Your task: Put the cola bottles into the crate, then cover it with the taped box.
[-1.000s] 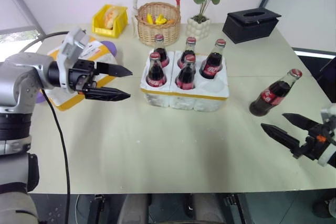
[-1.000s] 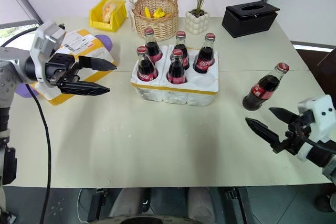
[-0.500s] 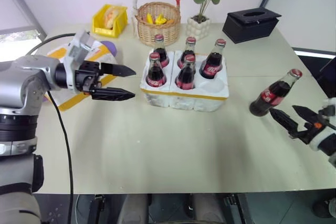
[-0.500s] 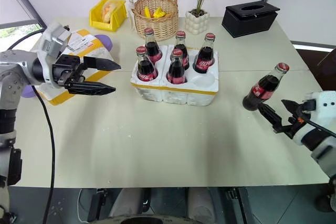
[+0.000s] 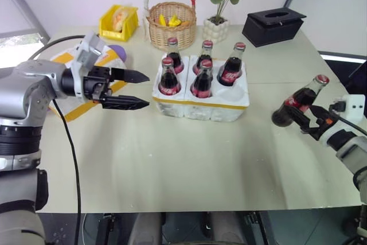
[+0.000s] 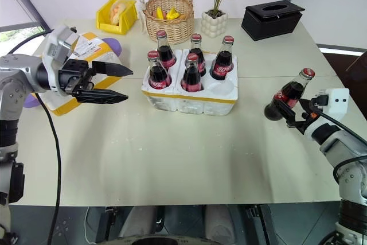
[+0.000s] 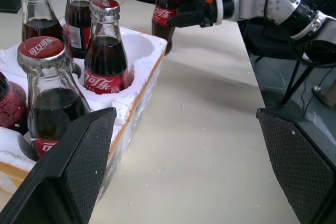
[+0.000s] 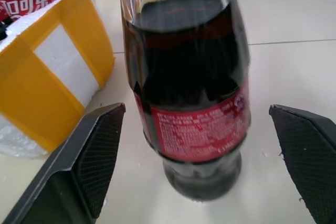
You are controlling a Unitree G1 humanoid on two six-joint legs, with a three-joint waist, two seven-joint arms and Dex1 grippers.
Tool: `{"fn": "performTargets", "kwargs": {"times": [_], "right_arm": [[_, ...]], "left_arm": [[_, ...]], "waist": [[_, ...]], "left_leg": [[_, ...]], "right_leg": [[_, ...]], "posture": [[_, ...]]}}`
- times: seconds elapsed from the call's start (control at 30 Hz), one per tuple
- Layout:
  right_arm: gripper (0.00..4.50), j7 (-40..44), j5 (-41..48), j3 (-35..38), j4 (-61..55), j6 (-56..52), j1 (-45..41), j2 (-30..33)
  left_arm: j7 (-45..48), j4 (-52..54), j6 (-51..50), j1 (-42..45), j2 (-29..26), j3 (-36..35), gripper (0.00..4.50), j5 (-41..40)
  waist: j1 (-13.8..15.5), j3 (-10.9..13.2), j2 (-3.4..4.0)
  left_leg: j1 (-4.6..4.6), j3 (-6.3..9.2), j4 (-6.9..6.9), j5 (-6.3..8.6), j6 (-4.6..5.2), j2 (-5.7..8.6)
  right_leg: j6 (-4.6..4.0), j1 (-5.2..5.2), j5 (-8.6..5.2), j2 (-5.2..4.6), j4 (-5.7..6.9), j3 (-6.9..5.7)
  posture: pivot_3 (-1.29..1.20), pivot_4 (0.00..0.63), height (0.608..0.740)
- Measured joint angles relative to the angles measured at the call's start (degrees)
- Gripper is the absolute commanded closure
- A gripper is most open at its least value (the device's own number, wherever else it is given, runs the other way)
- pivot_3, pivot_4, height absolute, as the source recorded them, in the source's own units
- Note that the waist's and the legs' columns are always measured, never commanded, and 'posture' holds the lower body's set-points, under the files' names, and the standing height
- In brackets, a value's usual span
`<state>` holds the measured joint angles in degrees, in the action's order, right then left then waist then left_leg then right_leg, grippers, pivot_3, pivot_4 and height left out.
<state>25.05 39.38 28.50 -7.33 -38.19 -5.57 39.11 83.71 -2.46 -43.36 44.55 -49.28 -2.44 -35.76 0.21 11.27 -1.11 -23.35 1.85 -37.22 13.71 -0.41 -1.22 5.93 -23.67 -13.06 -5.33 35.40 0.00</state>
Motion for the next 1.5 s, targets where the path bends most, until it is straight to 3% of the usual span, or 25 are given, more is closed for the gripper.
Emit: {"fn": "performTargets", "kwargs": {"times": [0.17, 0.3, 0.57, 0.73, 0.93, 1.13, 1.3, 1.5], "right_arm": [[0.0, 0.3, -2.3, -2.3, 5.3, 2.0, -4.4, -1.7], [1.67, 1.1, -2.9, -2.8, 7.4, 3.0, -5.8, -2.2], [1.67, 1.8, -3.3, -2.7, 7.2, 3.0, -5.6, -1.8], [1.67, 2.2, -1.7, -2.3, 1.6, -2.7, -5.2, 3.2], [1.67, 2.2, 6.6, -2.7, -8.3, -10.7, -19.0, 8.2], [1.67, 1.6, 10.3, -10.5, -11.5, -15.2, -29.4, 6.6], [1.67, 1.2, 9.0, -17.8, -11.0, -15.9, -33.2, 2.3], [1.67, 2.4, 4.3, -21.7, -7.3, -14.4, -34.0, 0.6]], "left_arm": [[-0.2, 0.1, 0.0, 0.0, 0.0, 0.0, 0.02, 0.0], [-0.2, 0.1, 0.0, 0.0, 0.0, 0.0, 0.0, 0.0], [-0.4, 0.1, 0.2, -0.2, 0.0, -0.1, 0.0, 0.0], [-0.5, 0.1, 0.1, -1.8, 0.0, -0.3, 0.0, -0.1], [-1.4, 0.6, 0.2, -2.2, 0.0, -0.7, 0.0, -0.8], [-2.4, 0.9, 0.2, -2.3, 0.3, -0.7, 0.0, -1.2], [-3.0, 1.1, 0.0, -2.3, 0.5, -0.7, 0.0, -1.8], [-4.0, 1.1, -0.1, -2.3, 0.5, -0.8, 0.0, -2.5]], "waist": [[-0.4, 0.0, 0.0], [-0.7, 0.0, 0.01], [-0.9, 0.0, 0.04], [-0.9, 0.2, 0.34], [-1.5, 0.3, 0.49], [-1.1, 0.3, 0.47], [-1.0, 0.3, 0.47], [-1.0, 0.3, 0.45]], "left_leg": [[0.01, 0.0, 0.0, 0.0, 0.0, 0.0], [-0.01, 0.01, 0.0, 0.0, 0.0, 0.0], [0.0, 0.01, 0.01, 0.0, 0.0, 0.0], [-0.09, -0.07, 0.01, 0.0, 0.0, 0.01], [-0.05, -0.3, 0.05, 0.0, 0.0, -0.23], [-0.08, -0.3, 0.06, 0.0, 0.01, -0.44], [-0.15, -0.32, 0.04, 0.0, 0.01, -0.44], [-0.16, -0.33, 0.04, 0.0, 0.01, -0.44]], "right_leg": [[0.0, 0.0, 0.0, 0.0, 0.02, 0.0], [0.02, 0.0, 0.01, 0.0, 0.02, 0.0], [0.02, -0.02, 0.01, 0.01, 0.06, 0.01], [0.03, -0.21, 0.01, 0.01, 0.16, 0.12], [0.13, -0.67, 0.04, 0.36, 0.63, 0.55], [-0.05, -0.73, -0.01, 0.6, 0.64, 0.56], [-0.05, -0.82, 0.01, 0.61, 0.65, 0.58], [-0.04, -0.83, 0.02, 0.61, 0.65, 0.58]], "posture": [[0.0, 0.15, 0.74], [0.0, 0.15, 0.74], [0.0, 0.15, 0.74], [0.0, 0.15, 0.74], [0.0, 0.15, 0.74], [0.0, 0.15, 0.74], [0.0, 0.15, 0.74], [0.0, 0.15, 0.74]]}}
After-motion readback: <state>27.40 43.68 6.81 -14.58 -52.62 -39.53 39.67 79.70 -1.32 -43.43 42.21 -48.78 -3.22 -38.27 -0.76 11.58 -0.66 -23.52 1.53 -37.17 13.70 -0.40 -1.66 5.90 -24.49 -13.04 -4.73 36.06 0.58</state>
